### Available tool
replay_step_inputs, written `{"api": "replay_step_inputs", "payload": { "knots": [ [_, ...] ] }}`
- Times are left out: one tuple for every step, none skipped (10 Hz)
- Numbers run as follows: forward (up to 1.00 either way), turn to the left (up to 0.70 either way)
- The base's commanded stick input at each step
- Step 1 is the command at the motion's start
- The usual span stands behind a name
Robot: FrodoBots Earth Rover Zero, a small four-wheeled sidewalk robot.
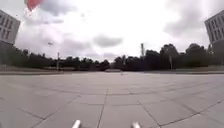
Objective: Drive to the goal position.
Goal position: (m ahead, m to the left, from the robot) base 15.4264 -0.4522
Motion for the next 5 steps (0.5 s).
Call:
{"api": "replay_step_inputs", "payload": {
  "knots": [
    [0.7,0.0],
    [0.7,0.0],
    [0.7,0.0],
    [0.7,0.0],
    [0.65,0.0]
  ]
}}
